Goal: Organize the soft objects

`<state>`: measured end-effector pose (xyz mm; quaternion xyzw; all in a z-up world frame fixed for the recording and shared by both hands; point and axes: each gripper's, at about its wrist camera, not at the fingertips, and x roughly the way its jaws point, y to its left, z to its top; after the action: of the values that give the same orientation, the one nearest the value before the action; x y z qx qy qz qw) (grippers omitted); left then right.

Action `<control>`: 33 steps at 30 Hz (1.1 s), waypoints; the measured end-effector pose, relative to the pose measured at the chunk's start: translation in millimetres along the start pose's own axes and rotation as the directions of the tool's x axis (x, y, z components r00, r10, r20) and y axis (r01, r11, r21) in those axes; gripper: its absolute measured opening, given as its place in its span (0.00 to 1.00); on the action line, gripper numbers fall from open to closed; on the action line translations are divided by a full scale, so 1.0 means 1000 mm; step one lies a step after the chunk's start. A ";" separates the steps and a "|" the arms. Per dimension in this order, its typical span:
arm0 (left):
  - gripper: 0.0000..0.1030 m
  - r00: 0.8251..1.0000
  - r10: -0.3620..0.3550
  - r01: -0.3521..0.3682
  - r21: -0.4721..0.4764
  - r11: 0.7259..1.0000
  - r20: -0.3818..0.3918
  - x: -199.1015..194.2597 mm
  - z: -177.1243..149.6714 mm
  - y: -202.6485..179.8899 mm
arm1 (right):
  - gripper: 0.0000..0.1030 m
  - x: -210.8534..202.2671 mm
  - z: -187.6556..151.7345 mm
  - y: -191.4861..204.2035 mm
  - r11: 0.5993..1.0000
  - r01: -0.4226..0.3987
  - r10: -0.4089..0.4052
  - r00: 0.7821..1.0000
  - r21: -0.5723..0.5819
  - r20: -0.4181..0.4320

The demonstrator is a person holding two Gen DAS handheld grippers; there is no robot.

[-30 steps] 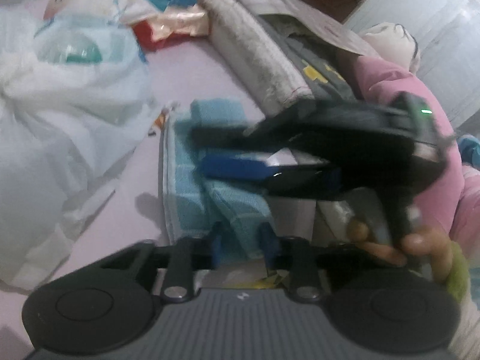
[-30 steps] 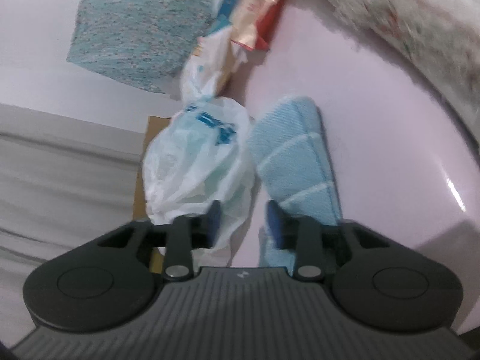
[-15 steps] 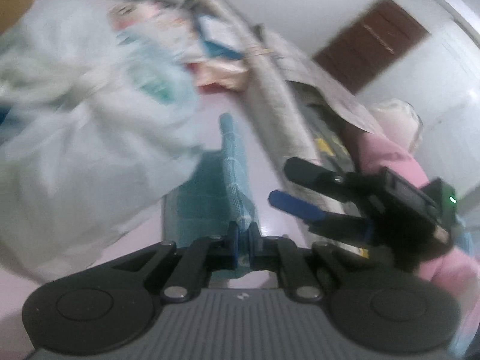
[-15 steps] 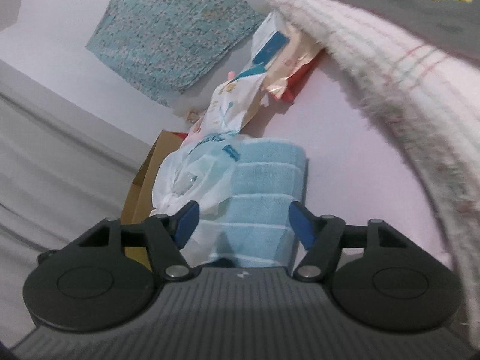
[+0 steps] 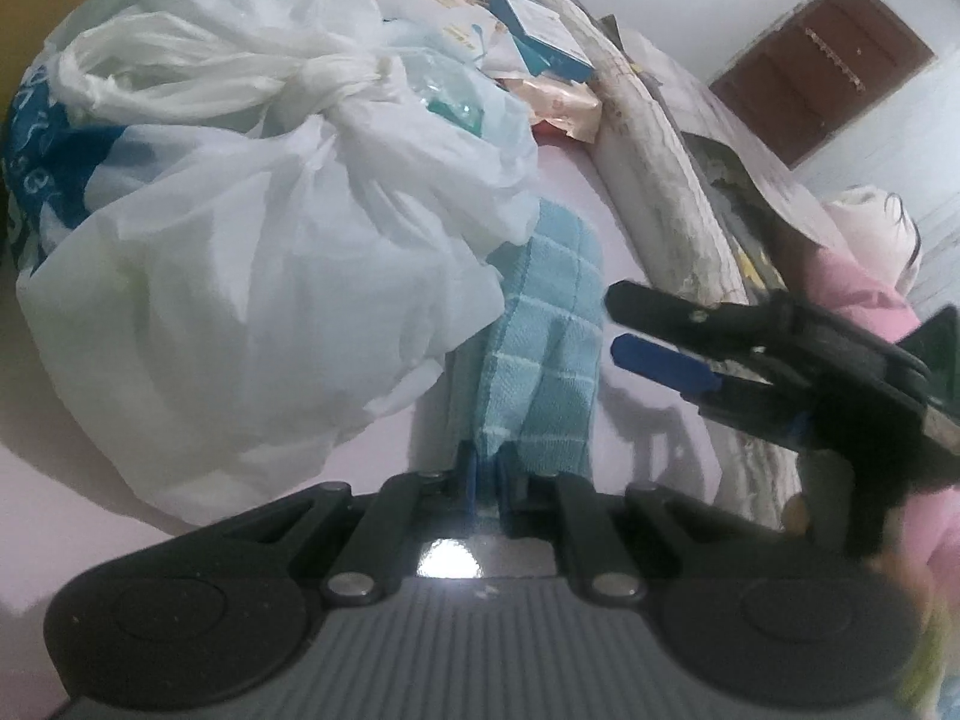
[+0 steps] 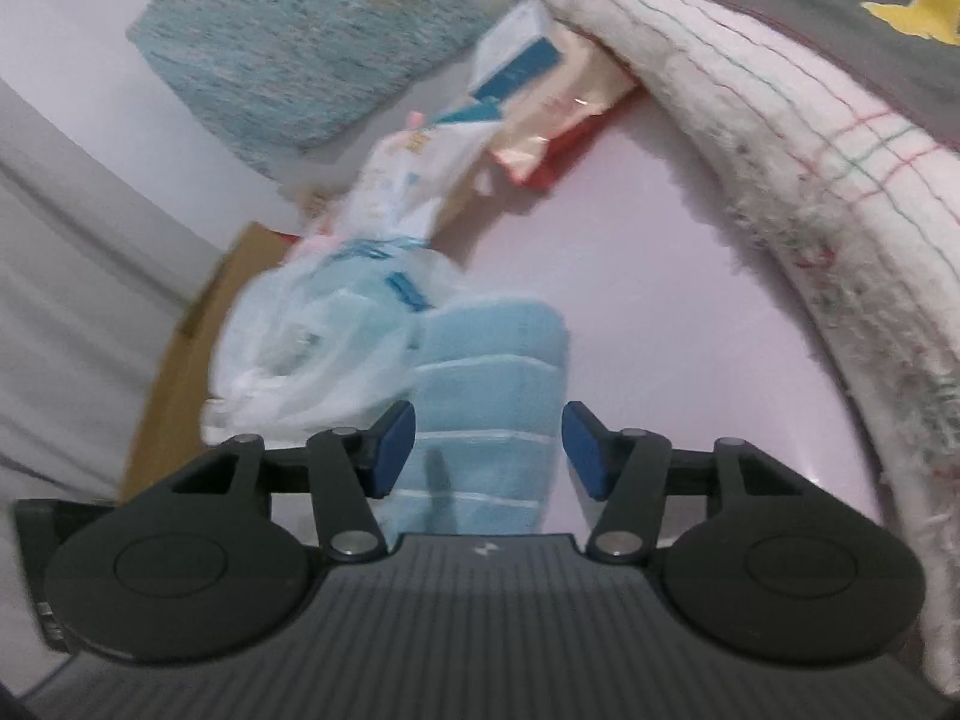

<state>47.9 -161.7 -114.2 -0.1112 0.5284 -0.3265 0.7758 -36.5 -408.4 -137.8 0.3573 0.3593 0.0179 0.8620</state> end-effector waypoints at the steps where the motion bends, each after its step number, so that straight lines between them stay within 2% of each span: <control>1: 0.08 1.000 0.005 -0.005 0.010 1.000 -0.003 0.001 0.000 -0.001 | 0.53 0.007 0.000 -0.001 1.000 0.017 -0.017 1.000 -0.004 -0.018; 3: 0.08 1.000 0.015 -0.014 0.024 1.000 -0.007 0.002 0.000 -0.004 | 0.50 0.016 -0.002 0.002 0.999 0.025 -0.026 0.999 -0.037 -0.032; 7: 0.09 1.000 0.021 -0.020 0.050 0.999 -0.018 0.000 -0.001 -0.008 | 0.24 0.028 -0.006 0.017 0.990 0.057 -0.064 0.997 -0.127 -0.053; 9: 0.11 0.999 0.018 -0.016 0.074 0.997 -0.028 0.000 0.000 -0.012 | 0.21 0.030 -0.008 0.020 0.985 0.070 -0.081 0.995 -0.156 -0.064; 13: 0.32 0.999 0.018 -0.015 0.106 0.994 -0.029 -0.009 0.002 -0.014 | 0.19 0.022 -0.014 0.018 0.980 0.065 -0.083 0.992 -0.186 -0.092; 14: 0.35 1.000 0.017 -0.014 0.119 0.993 -0.024 -0.012 0.003 -0.015 | 0.19 0.018 -0.016 0.017 0.981 0.060 -0.079 0.992 -0.183 -0.098; 16: 0.41 1.000 0.026 -0.025 0.159 0.987 -0.005 -0.018 0.002 -0.021 | 0.19 0.011 -0.021 0.013 0.985 0.050 -0.069 0.992 -0.165 -0.110; 19: 0.44 0.999 0.033 -0.039 0.271 0.962 0.029 -0.022 -0.003 -0.040 | 0.19 0.000 -0.027 0.006 0.993 0.037 -0.051 0.991 -0.116 -0.123; 24: 0.45 0.999 0.000 -0.016 0.454 0.891 0.035 -0.018 -0.022 -0.077 | 0.19 -0.009 -0.031 -0.008 1.000 0.005 -0.004 0.991 0.012 -0.137; 27: 0.49 1.000 0.003 -0.003 0.499 0.867 -0.001 -0.007 -0.028 -0.091 | 0.19 -0.010 -0.032 -0.020 0.993 -0.025 0.041 0.989 0.113 -0.142; 31: 0.51 0.996 0.080 -0.052 0.511 0.858 -0.032 0.018 -0.026 -0.097 | 0.19 -0.011 -0.034 -0.031 0.977 -0.059 0.089 0.987 0.207 -0.137; 33: 0.53 0.995 0.091 -0.062 0.511 0.857 -0.032 0.021 -0.025 -0.097 | 0.19 -0.011 -0.036 -0.034 0.970 -0.071 0.104 0.986 0.234 -0.131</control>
<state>-6.8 -244.6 -90.2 0.1278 0.4482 -0.4264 0.7752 -75.6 -415.6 -170.2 0.4674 0.4034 0.0397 0.7856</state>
